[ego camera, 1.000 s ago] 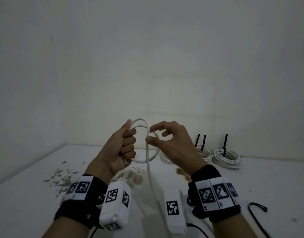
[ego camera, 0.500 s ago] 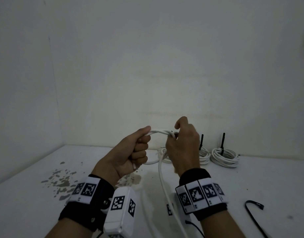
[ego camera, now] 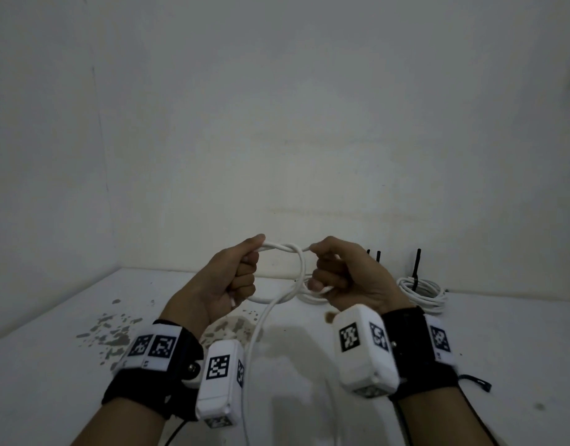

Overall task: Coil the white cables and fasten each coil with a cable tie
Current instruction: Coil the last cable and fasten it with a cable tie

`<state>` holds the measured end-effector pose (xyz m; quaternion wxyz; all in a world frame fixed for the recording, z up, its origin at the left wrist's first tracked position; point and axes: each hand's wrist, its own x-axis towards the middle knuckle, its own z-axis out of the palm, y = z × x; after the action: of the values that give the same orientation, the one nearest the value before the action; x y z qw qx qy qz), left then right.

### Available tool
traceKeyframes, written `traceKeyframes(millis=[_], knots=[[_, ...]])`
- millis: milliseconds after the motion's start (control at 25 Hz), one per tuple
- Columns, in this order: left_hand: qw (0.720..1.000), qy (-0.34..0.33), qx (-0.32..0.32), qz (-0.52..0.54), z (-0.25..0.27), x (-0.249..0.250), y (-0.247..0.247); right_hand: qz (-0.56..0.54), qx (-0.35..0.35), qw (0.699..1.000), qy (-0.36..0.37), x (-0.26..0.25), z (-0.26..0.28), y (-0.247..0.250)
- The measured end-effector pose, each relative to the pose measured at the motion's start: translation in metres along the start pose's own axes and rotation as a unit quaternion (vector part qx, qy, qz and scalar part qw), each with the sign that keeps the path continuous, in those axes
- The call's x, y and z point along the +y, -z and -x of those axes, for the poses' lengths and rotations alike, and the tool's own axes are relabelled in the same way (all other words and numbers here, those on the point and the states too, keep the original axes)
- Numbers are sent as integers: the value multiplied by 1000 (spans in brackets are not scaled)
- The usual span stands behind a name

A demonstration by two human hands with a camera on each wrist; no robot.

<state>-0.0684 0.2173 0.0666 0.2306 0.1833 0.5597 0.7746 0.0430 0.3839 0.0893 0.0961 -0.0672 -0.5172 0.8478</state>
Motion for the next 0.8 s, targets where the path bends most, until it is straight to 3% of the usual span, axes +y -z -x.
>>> traceKeyframes(millis=[40,80,120,200,240,280,320,360,400,440,480,520,600,680,760,800], knots=[[1000,0,1,-5,0,1,3,41,-22,999,2,-4,4,2],[1000,-1,5,-24,0,1,8,156,-33,987,23,-7,7,4],[999,-4,10,-52,0,0,13,321,-19,945,67,-10,10,5],[996,-11,22,-83,0,-1,21,588,83,783,185,-17,14,5],[997,-14,30,-70,1,1,25,603,157,739,257,-18,13,4],[998,-15,37,-38,1,4,27,565,219,730,315,-15,9,5],[999,-16,39,-3,2,7,29,484,252,767,339,-13,5,5],[999,-21,38,22,3,11,31,360,238,847,311,-12,1,6],[998,-26,40,33,4,12,33,219,177,930,236,-8,-1,4],[998,-30,45,34,4,13,36,107,108,978,140,-4,-2,1],[998,-31,54,34,4,12,38,59,68,993,71,-3,1,-1],[997,-29,62,36,3,9,42,83,64,993,52,-5,3,1],[996,-28,81,34,0,6,50,248,102,954,132,-12,8,5],[994,-34,102,21,-1,6,62,434,115,860,242,-16,15,2],[993,-41,109,-2,-1,7,71,522,149,773,329,-18,17,-5],[993,-45,112,-14,-1,8,73,532,177,746,360,-17,16,-8]])
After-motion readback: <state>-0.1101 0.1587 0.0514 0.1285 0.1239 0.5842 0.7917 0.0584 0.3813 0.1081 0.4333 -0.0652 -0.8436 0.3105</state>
